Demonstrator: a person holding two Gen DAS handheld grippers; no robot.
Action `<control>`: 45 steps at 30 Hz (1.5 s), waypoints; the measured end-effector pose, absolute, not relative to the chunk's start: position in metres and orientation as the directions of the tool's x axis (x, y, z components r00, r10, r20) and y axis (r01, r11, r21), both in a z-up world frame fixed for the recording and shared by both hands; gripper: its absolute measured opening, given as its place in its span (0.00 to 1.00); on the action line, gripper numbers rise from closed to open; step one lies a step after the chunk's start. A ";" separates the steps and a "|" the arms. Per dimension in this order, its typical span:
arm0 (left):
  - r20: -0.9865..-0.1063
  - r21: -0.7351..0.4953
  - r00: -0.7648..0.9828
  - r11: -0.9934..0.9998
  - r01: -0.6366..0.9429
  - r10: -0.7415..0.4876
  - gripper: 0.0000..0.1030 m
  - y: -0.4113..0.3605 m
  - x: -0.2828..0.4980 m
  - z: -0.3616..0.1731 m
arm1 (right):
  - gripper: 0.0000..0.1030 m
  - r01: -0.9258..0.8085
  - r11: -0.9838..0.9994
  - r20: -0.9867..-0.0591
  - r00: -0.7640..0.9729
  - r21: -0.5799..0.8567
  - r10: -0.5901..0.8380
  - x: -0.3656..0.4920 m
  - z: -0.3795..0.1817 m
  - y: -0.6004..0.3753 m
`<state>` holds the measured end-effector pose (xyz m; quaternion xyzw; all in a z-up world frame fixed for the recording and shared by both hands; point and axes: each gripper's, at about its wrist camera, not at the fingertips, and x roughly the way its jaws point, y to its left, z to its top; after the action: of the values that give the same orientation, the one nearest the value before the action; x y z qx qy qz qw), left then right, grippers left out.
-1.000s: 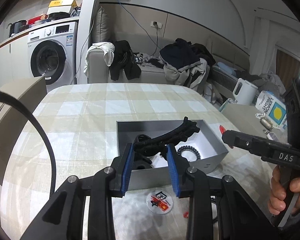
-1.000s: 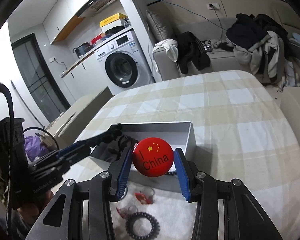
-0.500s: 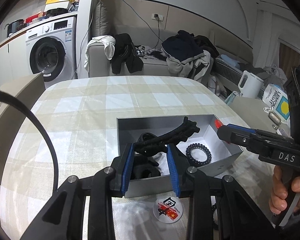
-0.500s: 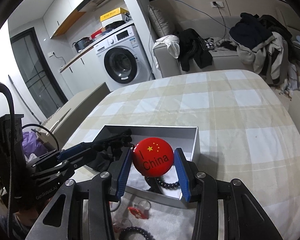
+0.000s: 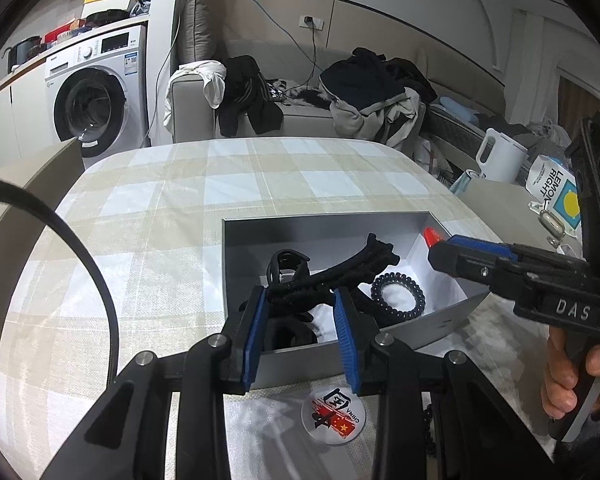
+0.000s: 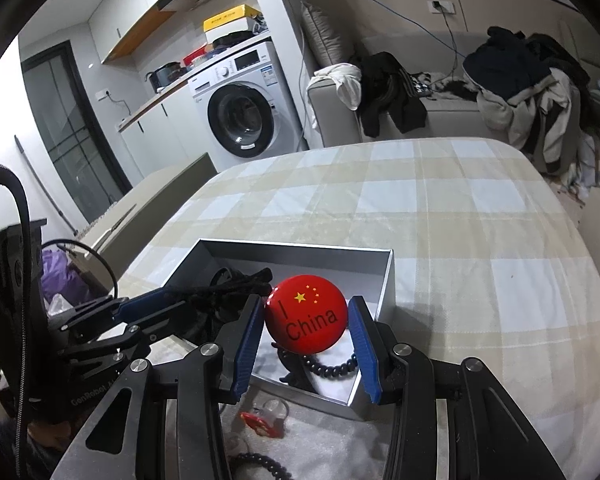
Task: Organize jewelry
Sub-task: 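Lower the badge and hair clip into the box and open both grippers, then grasp the black coiled hair tie with the right gripper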
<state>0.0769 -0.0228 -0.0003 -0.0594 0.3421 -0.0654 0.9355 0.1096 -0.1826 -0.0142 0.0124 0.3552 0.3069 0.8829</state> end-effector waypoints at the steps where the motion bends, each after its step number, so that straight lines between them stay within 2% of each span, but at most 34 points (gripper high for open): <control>1: -0.633 -0.161 0.757 0.984 0.080 -0.165 0.26 -0.023 0.077 0.000 | 0.41 -0.536 0.809 -0.621 0.555 0.242 0.553 0.110 -0.014 -0.182; 6: -0.637 -0.158 0.753 0.984 0.080 -0.164 0.27 -0.023 0.077 0.002 | 0.43 -0.539 0.805 -0.622 0.549 0.248 0.558 0.110 -0.013 -0.181; 7: -0.637 -0.161 0.752 0.983 0.084 -0.168 0.29 -0.022 0.076 0.003 | 0.46 -0.544 0.799 -0.613 0.547 0.257 0.570 0.108 -0.011 -0.183; 8: -0.634 -0.170 0.754 0.982 0.084 -0.174 0.31 -0.020 0.074 0.006 | 0.57 -0.550 0.792 -0.601 0.548 0.265 0.581 0.106 -0.008 -0.185; 9: -0.630 -0.179 0.755 0.980 0.086 -0.181 0.39 -0.019 0.072 0.007 | 0.68 -0.549 0.793 -0.593 0.555 0.266 0.583 0.103 -0.005 -0.187; 10: -0.622 -0.195 0.758 0.977 0.090 -0.194 0.56 -0.017 0.069 0.010 | 0.71 -0.547 0.796 -0.585 0.567 0.258 0.580 0.100 0.000 -0.189; 11: -0.613 -0.208 0.764 0.974 0.088 -0.200 0.68 -0.014 0.065 0.013 | 0.76 -0.547 0.799 -0.581 0.576 0.250 0.576 0.097 0.003 -0.191; 12: -0.606 -0.212 0.772 0.974 0.075 -0.191 0.88 -0.013 0.062 0.015 | 0.85 -0.543 0.805 -0.583 0.583 0.240 0.567 0.093 0.005 -0.193; 13: -0.593 -0.213 0.788 0.976 0.050 -0.170 0.94 -0.011 0.057 0.017 | 0.92 -0.523 0.823 -0.597 0.594 0.222 0.539 0.089 0.007 -0.196; 14: -0.581 -0.209 0.800 0.977 0.032 -0.151 0.95 -0.009 0.052 0.019 | 1.00 -0.501 0.840 -0.609 0.605 0.209 0.513 0.086 0.008 -0.200; 16: -0.574 -0.192 0.809 0.981 0.018 -0.127 0.99 -0.008 0.043 0.020 | 1.00 -0.481 0.855 -0.616 0.618 0.195 0.488 0.078 0.007 -0.208; 19: -0.580 -0.173 0.806 0.985 0.024 -0.122 0.99 -0.007 0.028 0.016 | 1.00 -0.446 0.879 -0.644 0.626 0.168 0.440 0.062 -0.001 -0.222; 25: -0.643 -0.156 0.753 0.986 0.053 -0.142 0.99 -0.017 0.016 -0.007 | 1.00 -0.432 0.892 -0.722 0.573 0.134 0.386 0.045 -0.033 -0.230; 29: -0.661 -0.150 0.737 0.987 0.053 -0.140 0.99 -0.021 0.015 -0.014 | 1.00 -0.430 0.886 -0.744 0.530 0.176 0.406 0.044 -0.045 -0.226; 31: -0.665 -0.157 0.732 0.986 0.057 -0.148 0.99 -0.020 0.014 -0.014 | 0.93 -0.451 0.877 -0.747 0.522 0.168 0.412 0.042 -0.047 -0.221; 33: -0.668 -0.150 0.730 0.987 0.058 -0.145 0.99 -0.022 0.015 -0.015 | 0.72 -0.480 0.866 -0.759 0.511 0.138 0.404 0.038 -0.049 -0.213; 36: -0.674 -0.144 0.726 0.988 0.058 -0.140 0.99 -0.024 0.013 -0.017 | 0.59 -0.534 0.836 -0.779 0.469 0.125 0.416 0.035 -0.056 -0.201; 39: -0.678 -0.143 0.721 0.988 0.058 -0.141 0.99 -0.026 0.012 -0.020 | 0.37 -0.566 0.816 -0.795 0.438 0.118 0.419 0.034 -0.064 -0.192; 42: -0.682 -0.143 0.717 0.988 0.059 -0.142 0.99 -0.026 0.012 -0.021 | 0.25 -0.576 0.810 -0.793 0.439 0.112 0.422 0.033 -0.065 -0.190; 43: -0.683 -0.145 0.716 0.988 0.058 -0.143 0.99 -0.026 0.012 -0.021 | 0.24 -0.577 0.810 -0.793 0.442 0.107 0.420 0.033 -0.065 -0.190; 45: -0.685 -0.146 0.715 0.988 0.057 -0.142 0.99 -0.025 0.012 -0.022 | 0.14 -0.583 0.808 -0.794 0.447 0.090 0.411 0.033 -0.066 -0.189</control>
<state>0.0119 -0.0254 -0.0221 -0.0570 0.3736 -0.0539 0.9243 0.0326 -0.1886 -0.0656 -0.0984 0.4356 0.2942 0.8450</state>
